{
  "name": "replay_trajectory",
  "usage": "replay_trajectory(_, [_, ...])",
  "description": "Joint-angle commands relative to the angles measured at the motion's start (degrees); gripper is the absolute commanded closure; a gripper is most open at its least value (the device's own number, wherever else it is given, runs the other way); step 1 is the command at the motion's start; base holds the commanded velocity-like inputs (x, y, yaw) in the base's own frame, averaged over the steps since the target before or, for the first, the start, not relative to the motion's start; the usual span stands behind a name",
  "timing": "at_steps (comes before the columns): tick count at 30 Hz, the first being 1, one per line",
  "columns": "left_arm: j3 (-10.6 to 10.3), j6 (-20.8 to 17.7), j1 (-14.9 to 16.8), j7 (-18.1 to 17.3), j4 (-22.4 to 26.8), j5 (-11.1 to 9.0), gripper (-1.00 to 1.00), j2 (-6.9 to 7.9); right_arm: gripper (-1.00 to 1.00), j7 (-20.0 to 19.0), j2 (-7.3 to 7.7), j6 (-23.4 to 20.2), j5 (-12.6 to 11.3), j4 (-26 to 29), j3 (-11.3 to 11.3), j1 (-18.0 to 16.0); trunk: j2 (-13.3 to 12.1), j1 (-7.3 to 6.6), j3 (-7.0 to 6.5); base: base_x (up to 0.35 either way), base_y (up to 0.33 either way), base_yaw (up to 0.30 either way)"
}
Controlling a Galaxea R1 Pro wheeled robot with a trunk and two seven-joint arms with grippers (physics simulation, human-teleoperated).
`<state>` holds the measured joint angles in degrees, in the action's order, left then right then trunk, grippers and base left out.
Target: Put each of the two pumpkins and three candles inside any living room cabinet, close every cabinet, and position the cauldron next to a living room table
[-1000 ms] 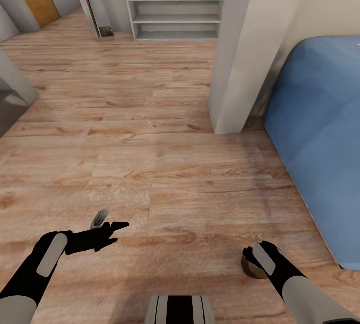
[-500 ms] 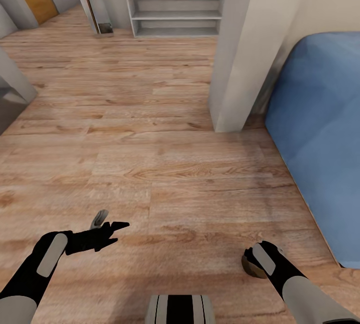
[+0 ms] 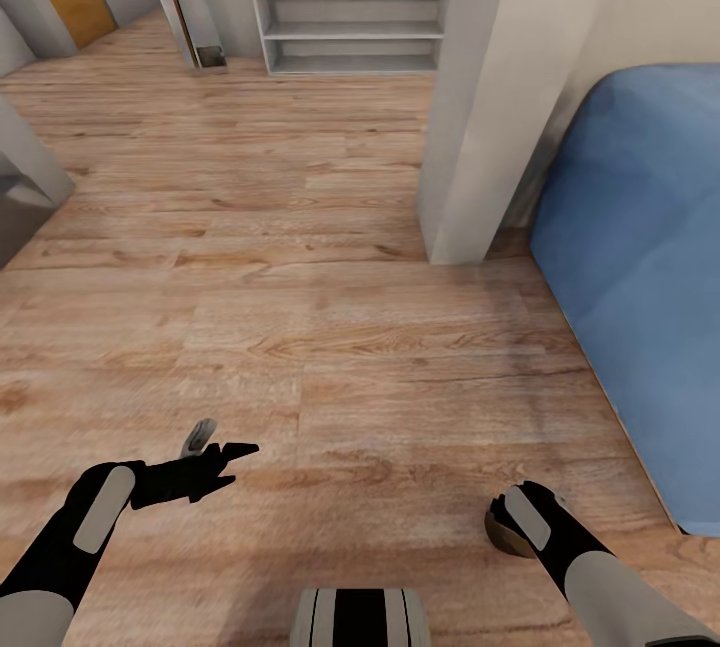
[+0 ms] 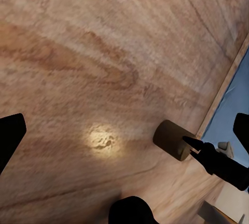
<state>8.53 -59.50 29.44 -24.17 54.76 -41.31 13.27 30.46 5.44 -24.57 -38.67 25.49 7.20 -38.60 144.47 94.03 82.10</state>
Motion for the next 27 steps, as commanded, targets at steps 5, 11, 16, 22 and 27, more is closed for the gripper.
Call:
replay_trajectory(5, [0.00, 0.00, 0.02, 0.00, 0.00, 0.00, -1.00, 0.00, 1.00, -0.14, 0.01, 0.23, -0.53, 0.00, 0.01, 0.02, 0.00, 0.01, 0.00, 0.000, 0.000, 0.000])
replay_trajectory(11, [0.07, 0.00, 0.00, -0.02, 0.00, -0.08, -1.00, 0.11, 1.00, -0.22, -0.03, 0.23, -0.53, 0.00, 0.01, 0.02, 0.00, 0.01, 0.00, 0.000, 0.000, 0.000])
replay_trajectory(16, [0.13, 0.00, 0.01, -0.07, 0.00, -0.09, -1.00, 0.17, 1.00, -0.21, -0.06, 0.23, -0.53, 0.00, 0.01, 0.02, 0.00, 0.01, 0.00, 0.000, 0.000, 0.000])
replay_trajectory(22, [0.10, 0.00, 0.01, -0.08, 0.00, -0.09, -1.00, 0.13, 1.00, -0.22, -0.07, 0.23, -0.53, 0.00, 0.03, 0.02, -0.07, -0.12, -1.10, 0.000, 0.000, 0.000])
replay_trajectory(27, [0.09, 0.00, 0.04, -0.03, 0.00, -0.07, -1.00, 0.03, 1.00, -0.51, -0.07, 0.23, -0.45, 0.16, 0.31, 0.02, -0.14, -0.25, -2.21, 0.000, 0.000, 0.000])
